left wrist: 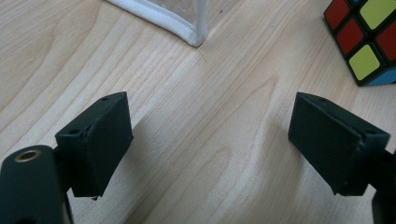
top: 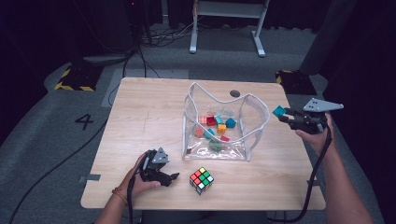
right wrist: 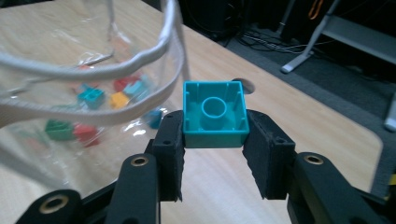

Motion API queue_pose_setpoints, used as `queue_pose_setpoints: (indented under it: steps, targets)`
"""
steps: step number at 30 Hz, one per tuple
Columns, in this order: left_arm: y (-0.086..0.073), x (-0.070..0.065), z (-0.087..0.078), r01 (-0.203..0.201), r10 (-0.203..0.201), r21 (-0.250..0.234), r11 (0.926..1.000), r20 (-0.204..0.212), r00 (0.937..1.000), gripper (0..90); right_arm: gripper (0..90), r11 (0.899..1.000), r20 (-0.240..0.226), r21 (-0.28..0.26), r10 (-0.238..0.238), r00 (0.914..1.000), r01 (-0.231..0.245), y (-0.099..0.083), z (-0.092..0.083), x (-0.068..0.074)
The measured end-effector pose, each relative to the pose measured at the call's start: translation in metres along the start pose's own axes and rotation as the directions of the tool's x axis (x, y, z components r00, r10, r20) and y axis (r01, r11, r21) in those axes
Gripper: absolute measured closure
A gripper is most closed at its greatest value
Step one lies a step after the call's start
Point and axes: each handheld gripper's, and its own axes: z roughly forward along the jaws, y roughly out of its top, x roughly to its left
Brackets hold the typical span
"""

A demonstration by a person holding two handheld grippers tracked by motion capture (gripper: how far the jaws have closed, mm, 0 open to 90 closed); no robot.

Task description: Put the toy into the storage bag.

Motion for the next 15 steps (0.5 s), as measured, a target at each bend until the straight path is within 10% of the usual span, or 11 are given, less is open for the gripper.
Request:
queue_pose_setpoints:
  steps: [15]
  targets:
    - [0.0, 0.0, 0.0, 0.0, 0.0, 0.0, 1.0, 0.001, 1.0, 13.7, 59.4, 1.0, 0.004, -0.019, -0.02, 0.9998, 0.02, 0.064, 0.011, -0.016]
